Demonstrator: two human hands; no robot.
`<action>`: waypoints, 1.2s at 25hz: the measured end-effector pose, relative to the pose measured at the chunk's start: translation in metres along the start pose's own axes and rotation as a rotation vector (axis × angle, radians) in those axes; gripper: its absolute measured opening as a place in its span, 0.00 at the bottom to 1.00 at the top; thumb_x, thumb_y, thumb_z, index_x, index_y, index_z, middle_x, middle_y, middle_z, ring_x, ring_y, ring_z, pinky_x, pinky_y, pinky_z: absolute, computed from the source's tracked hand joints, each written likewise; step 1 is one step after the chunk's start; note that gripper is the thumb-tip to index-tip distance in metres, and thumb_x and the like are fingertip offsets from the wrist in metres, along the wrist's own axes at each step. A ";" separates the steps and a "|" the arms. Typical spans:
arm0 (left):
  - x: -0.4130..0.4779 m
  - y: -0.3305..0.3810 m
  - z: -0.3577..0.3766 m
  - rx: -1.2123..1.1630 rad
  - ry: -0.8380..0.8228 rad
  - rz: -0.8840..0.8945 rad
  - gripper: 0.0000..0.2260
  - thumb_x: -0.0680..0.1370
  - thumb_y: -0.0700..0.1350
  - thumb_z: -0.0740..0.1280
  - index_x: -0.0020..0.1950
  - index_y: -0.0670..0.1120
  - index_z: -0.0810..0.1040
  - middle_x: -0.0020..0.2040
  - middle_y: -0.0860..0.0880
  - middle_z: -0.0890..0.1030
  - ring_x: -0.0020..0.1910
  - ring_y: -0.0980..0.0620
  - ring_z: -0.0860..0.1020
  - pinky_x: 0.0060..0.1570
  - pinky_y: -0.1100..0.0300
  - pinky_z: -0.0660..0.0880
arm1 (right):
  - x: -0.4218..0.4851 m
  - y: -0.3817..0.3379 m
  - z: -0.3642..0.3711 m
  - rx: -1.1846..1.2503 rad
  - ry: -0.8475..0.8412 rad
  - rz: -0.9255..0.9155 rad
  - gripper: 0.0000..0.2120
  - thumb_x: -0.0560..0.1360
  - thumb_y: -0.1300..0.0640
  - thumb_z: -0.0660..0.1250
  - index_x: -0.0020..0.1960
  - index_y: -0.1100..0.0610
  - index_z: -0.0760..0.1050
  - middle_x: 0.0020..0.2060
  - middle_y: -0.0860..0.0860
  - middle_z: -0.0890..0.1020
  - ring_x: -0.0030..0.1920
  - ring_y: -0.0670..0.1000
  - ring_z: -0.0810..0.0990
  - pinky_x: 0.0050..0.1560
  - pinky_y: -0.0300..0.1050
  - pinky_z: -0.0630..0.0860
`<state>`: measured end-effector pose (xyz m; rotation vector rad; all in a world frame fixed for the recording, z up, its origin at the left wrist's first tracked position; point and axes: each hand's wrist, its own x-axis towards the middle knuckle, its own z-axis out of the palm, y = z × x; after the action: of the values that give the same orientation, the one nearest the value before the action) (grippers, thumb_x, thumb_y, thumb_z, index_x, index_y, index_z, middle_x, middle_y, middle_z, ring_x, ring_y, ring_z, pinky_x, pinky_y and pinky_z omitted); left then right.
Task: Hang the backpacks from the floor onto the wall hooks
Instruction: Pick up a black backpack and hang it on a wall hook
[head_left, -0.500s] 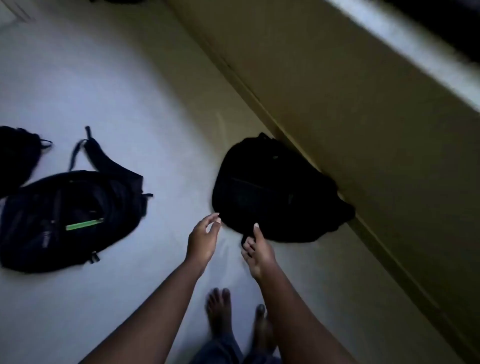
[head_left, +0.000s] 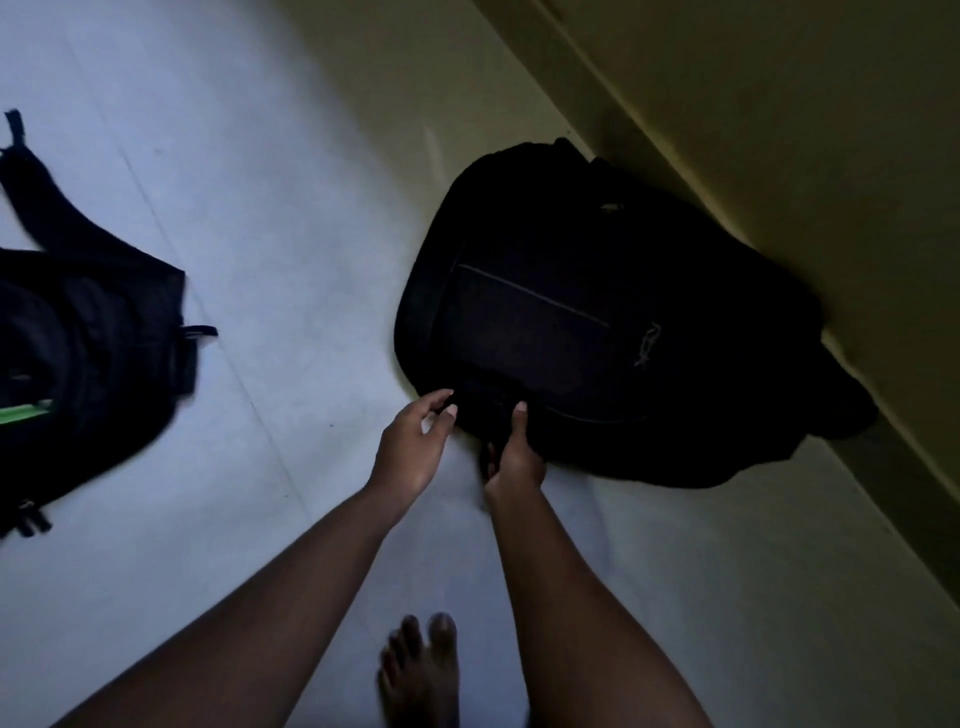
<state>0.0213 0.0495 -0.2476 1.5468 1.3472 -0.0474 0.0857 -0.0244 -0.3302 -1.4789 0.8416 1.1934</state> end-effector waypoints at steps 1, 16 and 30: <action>0.002 0.000 -0.004 -0.020 0.010 -0.002 0.16 0.79 0.47 0.60 0.67 0.49 0.72 0.66 0.48 0.76 0.65 0.51 0.72 0.58 0.65 0.65 | 0.001 -0.004 0.009 -0.020 0.017 -0.009 0.17 0.75 0.41 0.60 0.36 0.53 0.67 0.32 0.49 0.71 0.31 0.46 0.69 0.32 0.38 0.68; -0.097 -0.109 -0.239 -0.014 0.376 -0.248 0.23 0.77 0.44 0.63 0.72 0.43 0.64 0.70 0.43 0.70 0.70 0.46 0.68 0.67 0.56 0.64 | -0.149 0.084 0.133 -0.649 -0.077 -0.007 0.18 0.77 0.50 0.63 0.35 0.61 0.66 0.27 0.54 0.67 0.29 0.53 0.69 0.35 0.46 0.74; 0.109 -0.262 -0.308 0.709 0.490 -0.152 0.20 0.74 0.38 0.64 0.66 0.43 0.67 0.60 0.42 0.76 0.61 0.42 0.71 0.60 0.52 0.69 | -0.039 0.185 0.234 -0.569 -0.041 -0.124 0.21 0.75 0.45 0.64 0.38 0.64 0.72 0.27 0.58 0.76 0.24 0.54 0.77 0.24 0.38 0.65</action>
<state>-0.3054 0.2949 -0.3406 2.1273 1.9714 -0.2803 -0.1555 0.1544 -0.3430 -1.9187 0.3825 1.4325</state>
